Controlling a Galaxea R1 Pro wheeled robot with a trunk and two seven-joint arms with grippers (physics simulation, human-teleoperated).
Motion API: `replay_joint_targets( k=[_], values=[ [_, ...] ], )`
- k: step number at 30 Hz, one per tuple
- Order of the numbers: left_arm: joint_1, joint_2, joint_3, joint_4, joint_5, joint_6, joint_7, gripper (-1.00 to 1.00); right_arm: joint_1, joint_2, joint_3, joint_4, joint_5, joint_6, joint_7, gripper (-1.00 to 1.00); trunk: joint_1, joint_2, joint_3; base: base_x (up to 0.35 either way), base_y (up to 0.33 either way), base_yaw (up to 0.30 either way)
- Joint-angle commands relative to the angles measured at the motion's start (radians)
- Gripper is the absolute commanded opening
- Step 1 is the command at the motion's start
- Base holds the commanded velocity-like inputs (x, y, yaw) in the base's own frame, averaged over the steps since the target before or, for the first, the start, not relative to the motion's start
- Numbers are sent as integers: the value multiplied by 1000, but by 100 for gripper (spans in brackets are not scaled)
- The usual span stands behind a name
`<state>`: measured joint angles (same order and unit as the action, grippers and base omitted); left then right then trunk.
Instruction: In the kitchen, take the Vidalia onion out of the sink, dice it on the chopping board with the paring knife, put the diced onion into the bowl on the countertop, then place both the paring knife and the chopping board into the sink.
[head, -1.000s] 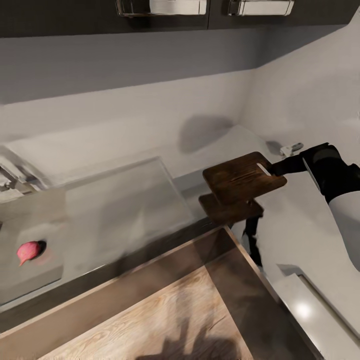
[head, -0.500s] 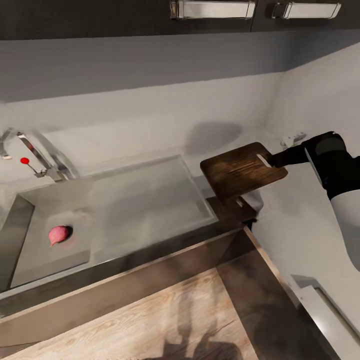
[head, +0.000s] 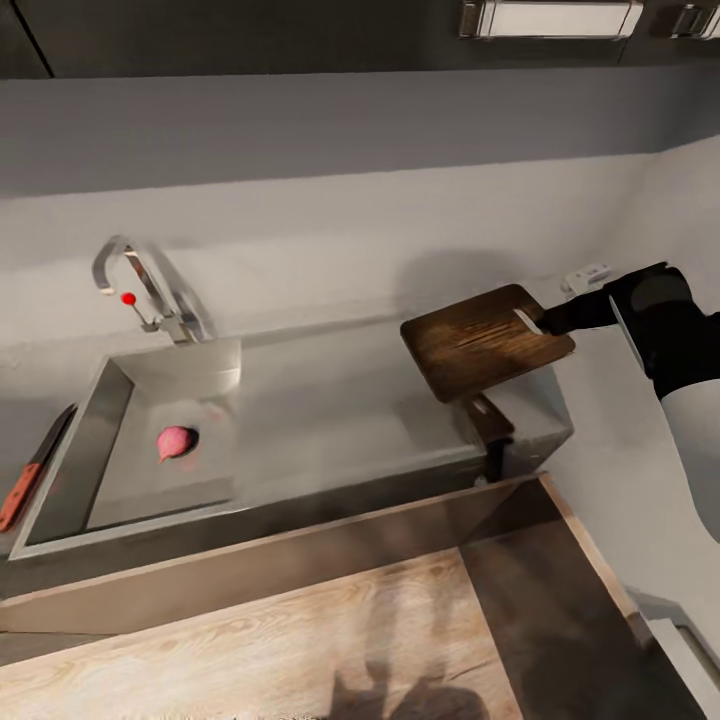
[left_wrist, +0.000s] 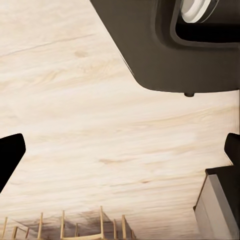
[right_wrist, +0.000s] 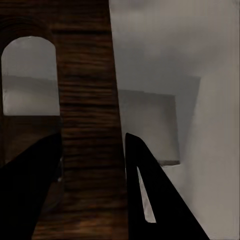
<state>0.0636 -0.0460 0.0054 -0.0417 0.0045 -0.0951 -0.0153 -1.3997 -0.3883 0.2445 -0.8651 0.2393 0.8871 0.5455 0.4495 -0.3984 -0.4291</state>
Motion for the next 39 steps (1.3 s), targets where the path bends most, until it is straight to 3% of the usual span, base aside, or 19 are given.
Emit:
replay_joint_targets(
  k=[1, 16, 39],
  values=[
    [1, 0, 1, -1, 1, -2, -1, 100, -1, -1, 2, -2, 6, 3, 9, -100, 1, -2, -1, 0, 0, 284],
    [0, -1, 1, -1, 2, -2, 0, 100, 3, -3, 2, 1, 6, 6, 8, -100, 1, -2, -1, -171, 194, 62],
    [0, -2, 1, -1, 2, -2, 0, 100, 9, -3, 2, 3, 6, 6, 7, -100, 1, -2, -1, -36, 303, 269]
  ],
)
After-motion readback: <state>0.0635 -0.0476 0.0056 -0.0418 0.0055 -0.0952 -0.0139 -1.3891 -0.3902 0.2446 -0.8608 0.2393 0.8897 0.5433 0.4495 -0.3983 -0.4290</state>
